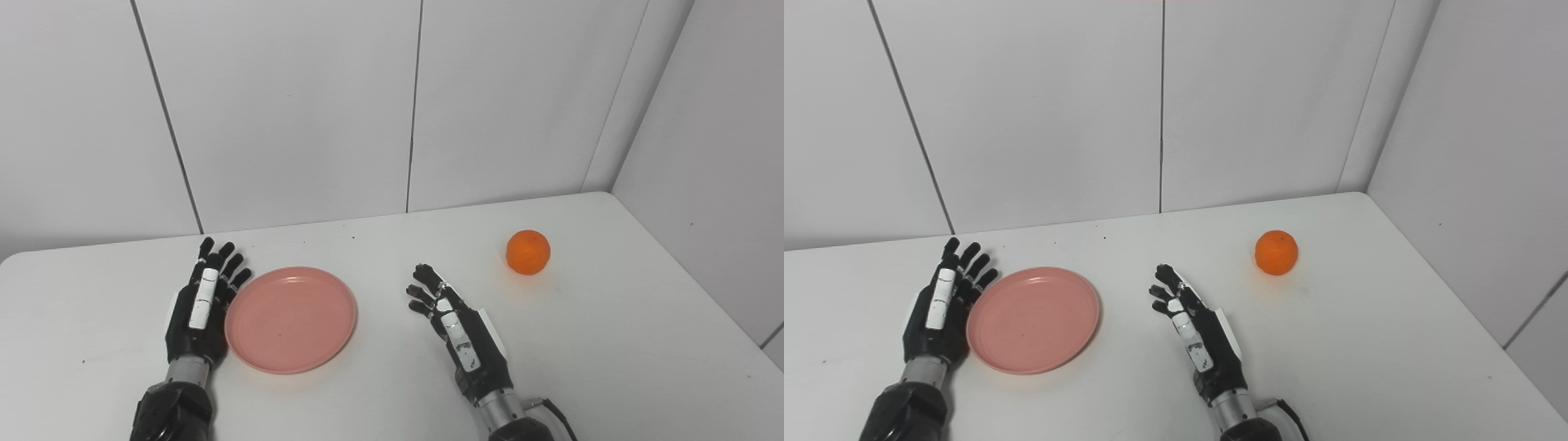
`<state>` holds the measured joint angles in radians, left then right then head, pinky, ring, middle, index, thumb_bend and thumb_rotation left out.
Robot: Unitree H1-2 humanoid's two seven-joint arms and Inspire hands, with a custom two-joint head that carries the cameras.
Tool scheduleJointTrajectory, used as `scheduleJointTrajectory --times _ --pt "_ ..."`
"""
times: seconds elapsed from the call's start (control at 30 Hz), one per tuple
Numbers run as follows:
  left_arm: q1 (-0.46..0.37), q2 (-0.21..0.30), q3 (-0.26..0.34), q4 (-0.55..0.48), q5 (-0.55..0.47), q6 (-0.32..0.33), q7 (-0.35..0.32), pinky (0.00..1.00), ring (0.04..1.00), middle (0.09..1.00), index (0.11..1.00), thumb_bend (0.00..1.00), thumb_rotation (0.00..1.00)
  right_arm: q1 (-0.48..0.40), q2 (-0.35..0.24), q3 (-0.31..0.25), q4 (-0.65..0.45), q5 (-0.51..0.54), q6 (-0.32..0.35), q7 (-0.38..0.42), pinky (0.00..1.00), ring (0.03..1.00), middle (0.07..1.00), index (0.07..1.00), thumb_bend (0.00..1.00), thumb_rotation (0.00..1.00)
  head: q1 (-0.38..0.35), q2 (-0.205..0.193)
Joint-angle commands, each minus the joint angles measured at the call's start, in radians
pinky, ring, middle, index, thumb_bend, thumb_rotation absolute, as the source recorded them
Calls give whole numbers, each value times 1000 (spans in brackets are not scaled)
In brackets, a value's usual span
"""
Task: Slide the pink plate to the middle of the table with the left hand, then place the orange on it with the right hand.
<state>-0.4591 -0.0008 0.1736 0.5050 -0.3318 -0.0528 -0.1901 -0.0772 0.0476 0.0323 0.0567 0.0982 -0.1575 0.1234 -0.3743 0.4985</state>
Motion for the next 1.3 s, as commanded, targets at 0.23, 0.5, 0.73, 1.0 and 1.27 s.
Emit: scheduleJointTrajectory --times 0.23,0.5,0.73,1.0,1.27 --pt "129 -45 -85 -116 50 70 18 827 911 901 969 895 616 108 -26 -24 15 29 38 -8 853 864 914 886 856 898 44 11" --pt "156 -56 -115 -171 43 104 9 875 920 930 985 870 595 117 -41 -24 -2 37 48 -9 846 866 915 880 866 882 46 21" --pt "159 -47 -129 -172 44 115 -5 849 915 936 989 857 592 124 -46 -18 -14 27 51 -16 846 862 912 875 864 879 47 23" --pt "153 -47 -126 -159 45 112 -2 869 919 938 990 852 598 123 -48 -19 -11 23 48 -19 842 861 910 872 871 879 49 21" --pt "148 -51 -119 -146 53 93 10 902 923 935 997 859 609 126 -63 -11 -5 -16 4 -21 845 860 918 881 852 889 50 12"
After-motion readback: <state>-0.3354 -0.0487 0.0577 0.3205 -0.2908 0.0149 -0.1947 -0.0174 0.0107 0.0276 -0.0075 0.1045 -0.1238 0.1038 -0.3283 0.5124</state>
